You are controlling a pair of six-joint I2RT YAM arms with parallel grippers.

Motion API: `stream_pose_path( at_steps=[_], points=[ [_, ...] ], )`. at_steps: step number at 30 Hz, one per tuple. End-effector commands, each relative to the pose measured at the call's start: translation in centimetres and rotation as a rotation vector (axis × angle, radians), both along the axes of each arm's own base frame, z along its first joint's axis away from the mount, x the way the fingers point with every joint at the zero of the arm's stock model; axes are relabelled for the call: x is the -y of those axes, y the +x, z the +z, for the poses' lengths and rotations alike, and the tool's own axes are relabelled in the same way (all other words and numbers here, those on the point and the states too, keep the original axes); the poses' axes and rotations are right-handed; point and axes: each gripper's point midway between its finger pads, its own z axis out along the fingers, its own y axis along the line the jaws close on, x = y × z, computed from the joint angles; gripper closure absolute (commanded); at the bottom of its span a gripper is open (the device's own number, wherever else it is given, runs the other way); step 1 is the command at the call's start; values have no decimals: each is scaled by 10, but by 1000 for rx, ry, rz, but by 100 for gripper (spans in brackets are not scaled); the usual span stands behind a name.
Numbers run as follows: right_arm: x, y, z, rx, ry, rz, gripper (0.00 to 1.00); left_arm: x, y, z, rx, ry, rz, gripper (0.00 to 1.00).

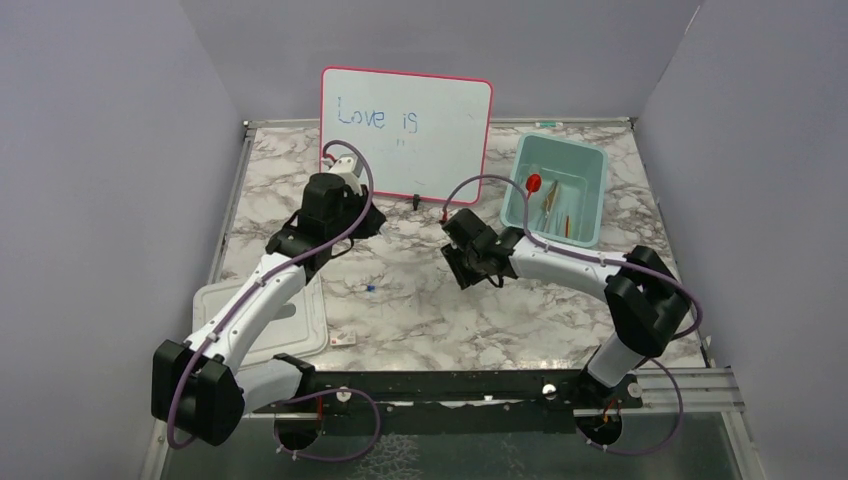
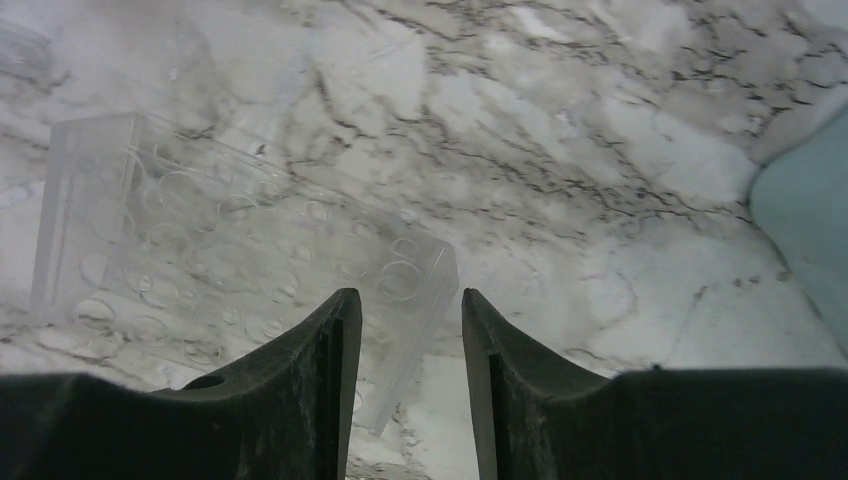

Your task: Organize the chemistry lab equipment

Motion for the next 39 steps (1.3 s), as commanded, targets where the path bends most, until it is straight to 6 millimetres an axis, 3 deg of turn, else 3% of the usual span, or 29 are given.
stream_pose_path(
  at_steps=[1,5,8,13,16,20,23,28,39],
  points=[
    [63,9,-13,10,-196,-112,55,14,4,0,20,-24,-15,92],
    [67,22,-9,26,-175,-155,55,30,2,-3,14,-50,-56,92],
    [57,30,2,34,-126,-165,55,44,0,-6,18,-58,-87,92],
    [31,40,53,87,48,-198,54,71,-5,-8,85,-49,-128,92],
    [26,42,89,141,153,-243,53,85,-6,-10,146,0,-125,92],
    [36,43,125,215,236,-343,52,96,-9,-26,170,97,-120,92],
    [52,39,140,247,252,-444,52,101,-14,-39,186,162,-123,92],
    [70,27,145,259,284,-546,52,109,-20,-52,229,207,-112,92],
    [72,15,136,230,331,-561,50,120,-31,-74,245,232,-134,91]
  ],
)
